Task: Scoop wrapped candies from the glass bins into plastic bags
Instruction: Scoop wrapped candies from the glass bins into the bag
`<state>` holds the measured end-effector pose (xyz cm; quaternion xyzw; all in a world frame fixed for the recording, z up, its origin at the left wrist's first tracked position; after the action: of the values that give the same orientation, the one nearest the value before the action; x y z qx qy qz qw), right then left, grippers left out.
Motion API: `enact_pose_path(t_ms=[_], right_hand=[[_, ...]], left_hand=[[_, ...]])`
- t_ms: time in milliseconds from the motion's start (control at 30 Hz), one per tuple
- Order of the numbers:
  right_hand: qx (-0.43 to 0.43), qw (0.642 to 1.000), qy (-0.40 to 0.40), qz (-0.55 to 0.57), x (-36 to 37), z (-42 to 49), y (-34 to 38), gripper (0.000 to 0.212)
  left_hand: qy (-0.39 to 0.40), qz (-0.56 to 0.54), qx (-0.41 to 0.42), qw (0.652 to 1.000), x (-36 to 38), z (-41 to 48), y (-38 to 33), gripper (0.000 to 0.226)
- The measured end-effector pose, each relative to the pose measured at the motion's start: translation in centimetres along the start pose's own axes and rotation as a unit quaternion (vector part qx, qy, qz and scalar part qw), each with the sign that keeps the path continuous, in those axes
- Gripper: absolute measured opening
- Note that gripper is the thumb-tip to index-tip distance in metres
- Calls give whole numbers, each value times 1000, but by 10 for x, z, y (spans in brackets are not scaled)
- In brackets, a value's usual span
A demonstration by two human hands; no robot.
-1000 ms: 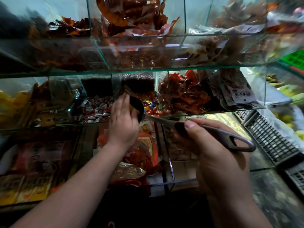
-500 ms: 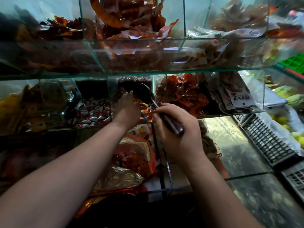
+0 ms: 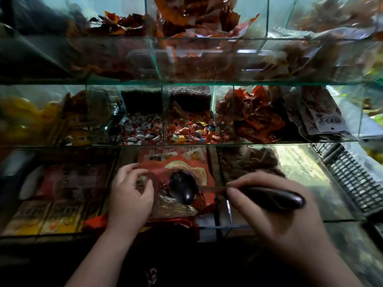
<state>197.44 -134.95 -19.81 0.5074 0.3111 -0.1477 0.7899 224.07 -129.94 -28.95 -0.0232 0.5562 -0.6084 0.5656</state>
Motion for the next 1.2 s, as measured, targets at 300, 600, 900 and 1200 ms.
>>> enact_pose_path(t_ms=[300, 600, 900, 1200], right_hand=[[-74, 984, 140, -81, 135, 40, -40, 18], [112, 988, 36, 101, 172, 63, -86, 9], [305, 893, -121, 307, 119, 35, -98, 4], [323, 842, -213, 375, 68, 8, -102, 3]], left_hand=[[168, 56, -65, 982, 47, -10, 11, 69], [194, 7, -83, 978, 59, -24, 16, 80], [199, -33, -123, 972, 53, -22, 17, 79], [30, -31, 45, 998, 25, -23, -26, 54]])
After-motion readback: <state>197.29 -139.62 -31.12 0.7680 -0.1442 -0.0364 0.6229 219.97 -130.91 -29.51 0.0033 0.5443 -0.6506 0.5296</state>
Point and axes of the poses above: each hand's wrist, its own z-axis towards the middle knuckle, its own x-axis out of the palm, y = z × x, the point moved 5 cm from there along z, towards the middle knuckle, and after that the axes turned 8 degrees about -y, right-handed, at the moved point
